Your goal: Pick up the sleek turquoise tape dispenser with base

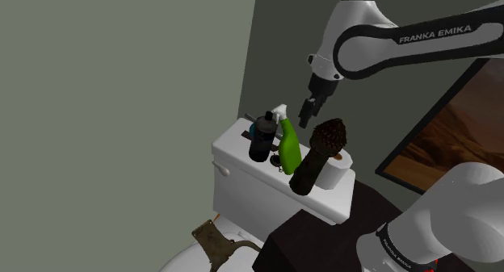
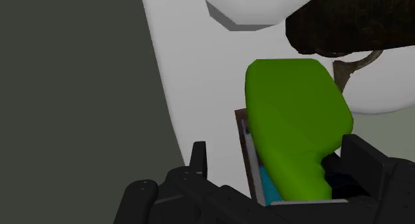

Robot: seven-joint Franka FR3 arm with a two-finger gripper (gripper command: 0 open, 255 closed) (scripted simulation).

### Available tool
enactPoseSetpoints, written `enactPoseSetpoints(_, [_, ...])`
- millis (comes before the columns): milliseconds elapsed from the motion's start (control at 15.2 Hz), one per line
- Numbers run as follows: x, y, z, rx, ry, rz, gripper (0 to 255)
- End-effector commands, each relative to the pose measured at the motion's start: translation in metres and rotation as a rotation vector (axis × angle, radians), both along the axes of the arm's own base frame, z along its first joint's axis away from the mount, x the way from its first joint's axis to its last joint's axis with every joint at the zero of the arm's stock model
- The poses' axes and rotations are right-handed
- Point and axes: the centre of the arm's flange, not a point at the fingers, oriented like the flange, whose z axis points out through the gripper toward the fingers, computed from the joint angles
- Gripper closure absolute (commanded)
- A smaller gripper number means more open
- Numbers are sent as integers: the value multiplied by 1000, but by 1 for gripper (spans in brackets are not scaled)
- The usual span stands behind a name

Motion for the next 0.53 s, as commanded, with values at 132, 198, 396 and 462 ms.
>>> enactPoseSetpoints(132, [33, 9, -38, 15, -19, 70, 0])
enactPoseSetpoints(198, [41, 11, -48, 18, -23, 87, 0])
enactPoseSetpoints(396, [64, 20, -77, 29, -35, 139, 0])
enactPoseSetpoints(462, [72, 23, -86, 33, -39, 156, 0])
